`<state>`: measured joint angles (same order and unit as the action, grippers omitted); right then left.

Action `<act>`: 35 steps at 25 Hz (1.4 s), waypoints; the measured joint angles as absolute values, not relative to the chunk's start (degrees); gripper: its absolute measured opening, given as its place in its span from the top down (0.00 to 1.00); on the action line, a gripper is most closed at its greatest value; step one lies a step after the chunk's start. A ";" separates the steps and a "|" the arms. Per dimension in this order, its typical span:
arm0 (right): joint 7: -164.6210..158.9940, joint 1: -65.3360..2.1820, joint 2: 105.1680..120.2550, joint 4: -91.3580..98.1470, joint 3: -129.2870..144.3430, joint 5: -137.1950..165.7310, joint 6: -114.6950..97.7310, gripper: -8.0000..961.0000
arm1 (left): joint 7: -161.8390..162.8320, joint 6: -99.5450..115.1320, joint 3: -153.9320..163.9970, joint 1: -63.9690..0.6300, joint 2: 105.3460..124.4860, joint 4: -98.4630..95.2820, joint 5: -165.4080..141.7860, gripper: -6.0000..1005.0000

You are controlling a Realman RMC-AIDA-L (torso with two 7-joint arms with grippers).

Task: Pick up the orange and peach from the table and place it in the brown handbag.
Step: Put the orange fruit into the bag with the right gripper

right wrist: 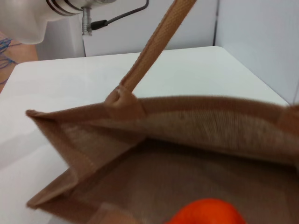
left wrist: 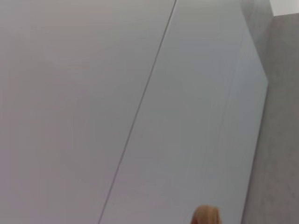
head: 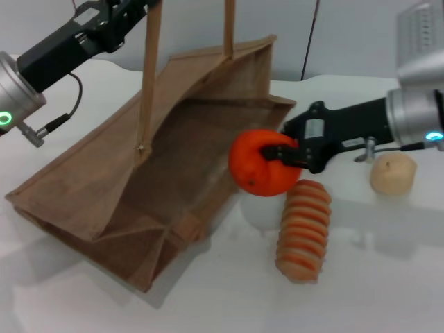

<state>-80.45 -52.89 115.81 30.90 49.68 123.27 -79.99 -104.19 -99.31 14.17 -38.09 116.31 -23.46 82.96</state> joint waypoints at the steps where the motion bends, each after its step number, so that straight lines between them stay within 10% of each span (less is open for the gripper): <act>1: -80.05 -53.77 115.82 29.64 49.83 122.99 -79.15 0.79 | -104.18 -99.48 14.16 -38.24 116.30 -23.26 82.95 0.88; 35: -75.39 -55.46 116.94 31.85 114.14 72.94 -36.07 0.90 | -103.43 -107.83 13.44 -38.93 116.29 -22.41 86.50 0.89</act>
